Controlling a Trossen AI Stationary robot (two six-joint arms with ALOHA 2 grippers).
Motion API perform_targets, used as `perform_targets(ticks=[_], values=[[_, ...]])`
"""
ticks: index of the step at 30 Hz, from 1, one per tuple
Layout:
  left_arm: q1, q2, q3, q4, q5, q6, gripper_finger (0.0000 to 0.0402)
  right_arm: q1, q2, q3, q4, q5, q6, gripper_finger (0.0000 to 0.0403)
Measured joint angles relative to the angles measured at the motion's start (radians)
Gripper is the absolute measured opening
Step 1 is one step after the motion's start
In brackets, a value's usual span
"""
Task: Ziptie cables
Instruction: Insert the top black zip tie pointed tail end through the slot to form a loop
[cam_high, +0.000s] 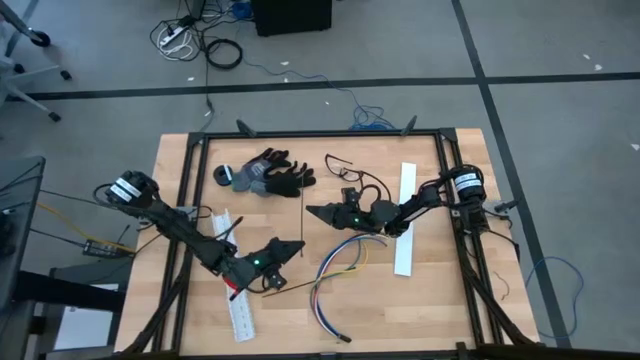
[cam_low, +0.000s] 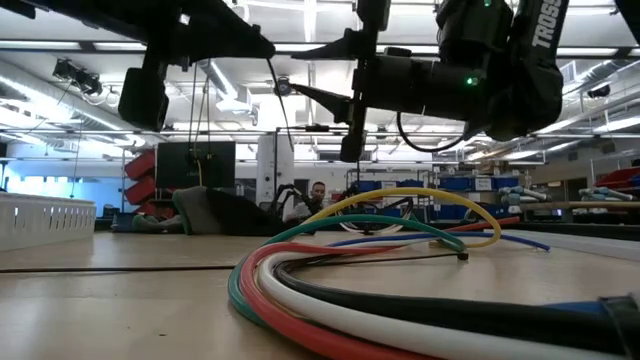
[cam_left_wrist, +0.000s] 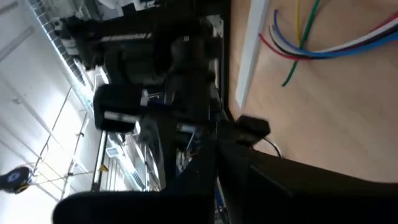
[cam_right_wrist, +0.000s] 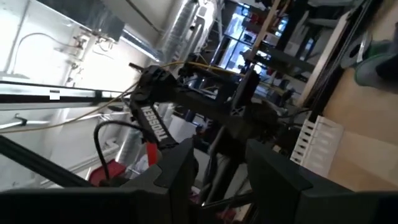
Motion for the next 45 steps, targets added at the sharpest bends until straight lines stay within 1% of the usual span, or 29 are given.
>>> perform_targets(ticks=[5,8,15,19,24,29,32,35,38,45], values=[[-0.017,0.023,0.054,0.003,-0.005,0.000,0.0000,-0.023,0.000,-0.007,-0.026,-0.016,-0.004,0.0142],[-0.026,0.023,0.064,0.003,-0.007,-0.001,0.0000,-0.032,0.000,-0.026,-0.029,-0.026,0.018,0.0142],[-0.043,0.023,0.064,0.000,-0.011,-0.011,0.0000,-0.041,0.000,-0.040,-0.028,-0.025,0.013,0.0142],[-0.046,0.023,0.064,0.001,-0.010,-0.038,0.0000,-0.065,0.000,-0.039,-0.020,-0.025,0.010,0.0142],[-0.046,0.023,0.064,0.001,-0.010,-0.074,0.0000,-0.096,0.000,-0.038,-0.032,-0.048,0.011,0.0139],[-0.046,0.023,0.064,0.000,-0.014,-0.078,0.0000,-0.109,0.000,-0.038,-0.079,-0.081,0.056,0.0131],[-0.046,0.023,0.064,-0.006,-0.019,-0.077,0.0000,-0.095,0.000,-0.038,-0.092,-0.081,0.064,0.0129],[-0.046,0.023,0.063,-0.046,-0.020,-0.077,0.0000,-0.087,0.000,-0.038,-0.090,-0.074,0.061,0.0128],[-0.045,0.030,0.062,-0.055,-0.021,-0.079,0.0000,-0.092,0.000,-0.038,-0.089,-0.059,0.054,0.0127],[-0.045,0.065,0.062,-0.060,-0.026,-0.080,0.0000,-0.118,0.000,-0.038,-0.089,-0.062,0.053,0.0127]])
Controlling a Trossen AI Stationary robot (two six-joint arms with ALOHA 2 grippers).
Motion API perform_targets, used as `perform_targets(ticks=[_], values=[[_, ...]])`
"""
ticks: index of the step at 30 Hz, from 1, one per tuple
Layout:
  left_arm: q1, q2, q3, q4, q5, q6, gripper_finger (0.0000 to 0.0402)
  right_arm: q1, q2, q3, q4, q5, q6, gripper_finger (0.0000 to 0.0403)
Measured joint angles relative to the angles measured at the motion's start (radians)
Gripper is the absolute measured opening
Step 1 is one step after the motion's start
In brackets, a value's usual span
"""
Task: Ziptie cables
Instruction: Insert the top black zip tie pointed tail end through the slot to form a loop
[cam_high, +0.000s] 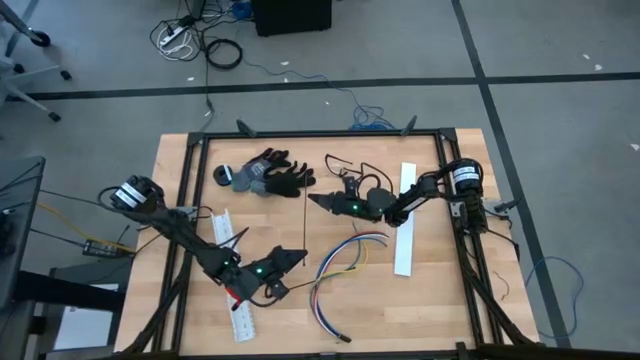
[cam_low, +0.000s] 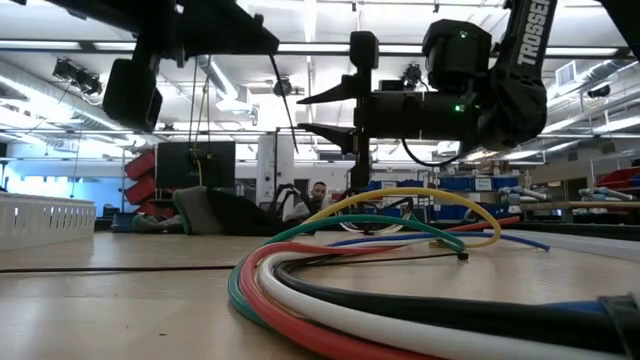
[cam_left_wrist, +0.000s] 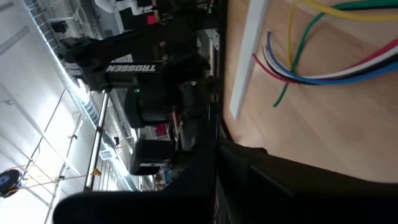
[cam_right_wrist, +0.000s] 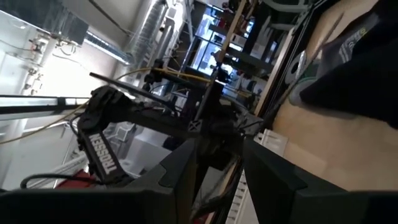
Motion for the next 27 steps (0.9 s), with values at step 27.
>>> perform_targets(ticks=[27], values=[[0.000,0.024,0.000,0.001,-0.008,0.004,0.0000,-0.037,-0.001,0.001,-0.105,-0.028,0.011,0.0125]])
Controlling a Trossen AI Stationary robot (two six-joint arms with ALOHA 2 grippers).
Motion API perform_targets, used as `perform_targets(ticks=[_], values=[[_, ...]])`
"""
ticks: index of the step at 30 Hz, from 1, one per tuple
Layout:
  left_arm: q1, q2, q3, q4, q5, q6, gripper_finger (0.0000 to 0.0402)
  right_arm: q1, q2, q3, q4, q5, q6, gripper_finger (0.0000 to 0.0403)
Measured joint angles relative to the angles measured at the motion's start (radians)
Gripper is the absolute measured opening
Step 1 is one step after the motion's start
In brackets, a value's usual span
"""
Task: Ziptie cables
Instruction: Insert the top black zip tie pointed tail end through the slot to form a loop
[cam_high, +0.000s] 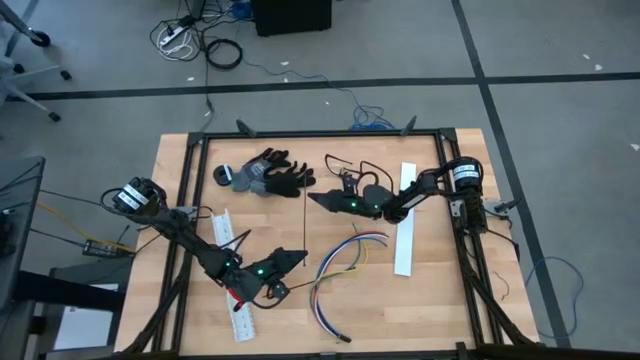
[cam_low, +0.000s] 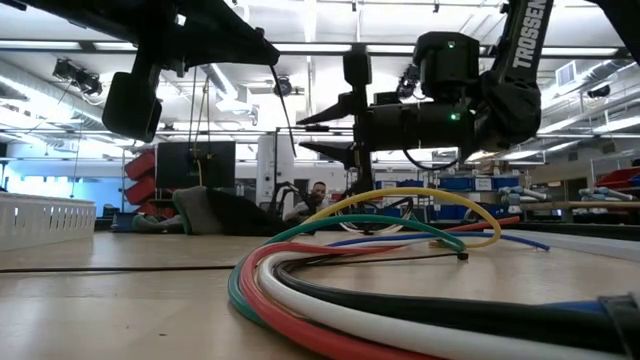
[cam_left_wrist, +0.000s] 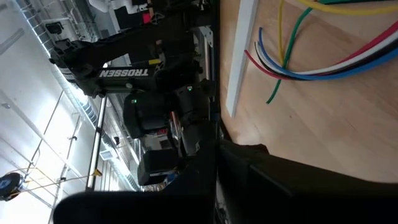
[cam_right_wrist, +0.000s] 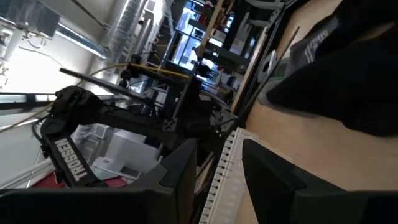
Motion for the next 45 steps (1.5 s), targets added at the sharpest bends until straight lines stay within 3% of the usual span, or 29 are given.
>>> perform_targets(ticks=[16,45], values=[[-0.007,0.000,0.000,0.001,0.000,-0.005,0.0000,-0.012,0.000,0.094,-0.135,-0.026,-0.038,0.0123],[-0.024,0.000,0.000,0.000,-0.023,-0.055,0.0000,-0.051,0.000,0.094,-0.133,-0.039,-0.073,0.0123]])
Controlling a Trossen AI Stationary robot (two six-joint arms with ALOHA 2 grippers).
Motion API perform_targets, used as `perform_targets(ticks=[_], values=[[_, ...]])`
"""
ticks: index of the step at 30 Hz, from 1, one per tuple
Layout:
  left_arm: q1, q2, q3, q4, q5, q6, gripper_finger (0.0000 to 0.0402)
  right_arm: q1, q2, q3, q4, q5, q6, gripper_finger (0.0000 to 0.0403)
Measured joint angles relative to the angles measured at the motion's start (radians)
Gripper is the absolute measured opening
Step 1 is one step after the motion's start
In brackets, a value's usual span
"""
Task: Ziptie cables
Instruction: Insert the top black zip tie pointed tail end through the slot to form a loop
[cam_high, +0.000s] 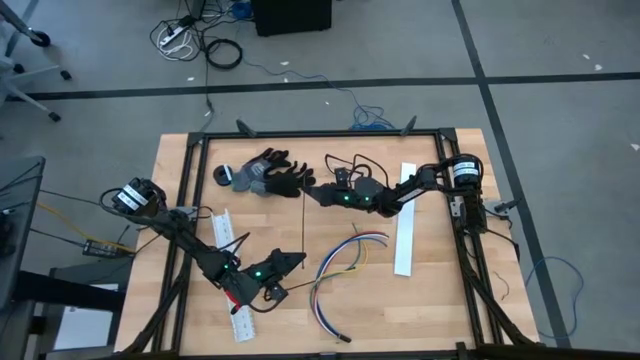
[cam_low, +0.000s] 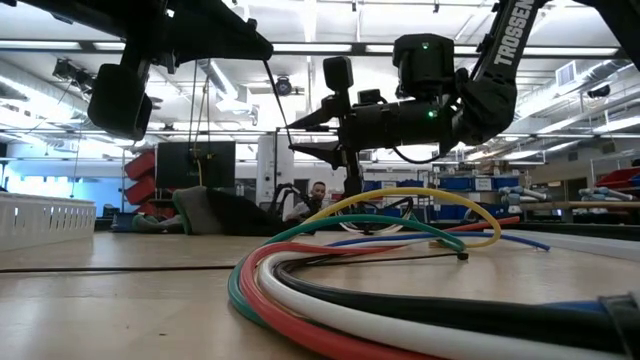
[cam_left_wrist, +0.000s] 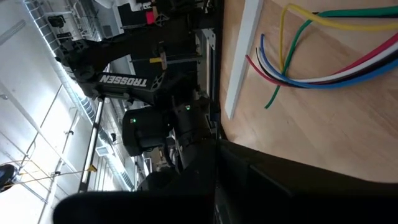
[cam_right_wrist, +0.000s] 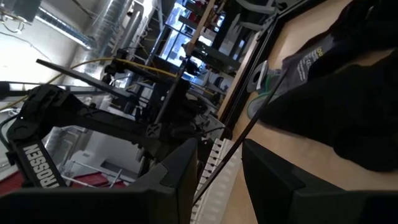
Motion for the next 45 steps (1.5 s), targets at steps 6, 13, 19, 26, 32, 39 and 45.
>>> perform_targets(ticks=[6,13,19,26,32,39,45], values=[[0.000,0.000,0.000,0.014,0.001,0.002,0.0000,0.000,0.000,0.000,0.010,-0.005,-0.007,0.0123],[-0.002,0.000,0.000,0.026,0.003,0.027,0.0000,0.000,0.000,0.000,0.018,-0.020,-0.014,0.0122],[-0.002,0.000,0.000,0.025,0.003,0.026,0.0000,0.004,0.000,0.000,0.018,-0.023,-0.025,0.0121],[-0.002,0.000,0.000,0.025,0.003,0.016,0.0000,0.004,0.000,0.000,0.014,-0.003,-0.039,0.0098],[-0.002,0.000,0.000,0.025,0.003,-0.004,0.0000,0.004,0.000,0.000,0.013,0.001,-0.063,0.0064],[-0.002,0.000,0.000,0.043,0.000,-0.027,0.0000,0.006,0.000,0.000,0.013,0.001,-0.137,0.0011],[-0.003,0.000,0.000,0.043,0.001,-0.213,0.0000,0.034,0.000,0.000,0.014,0.026,-0.250,0.0002]])
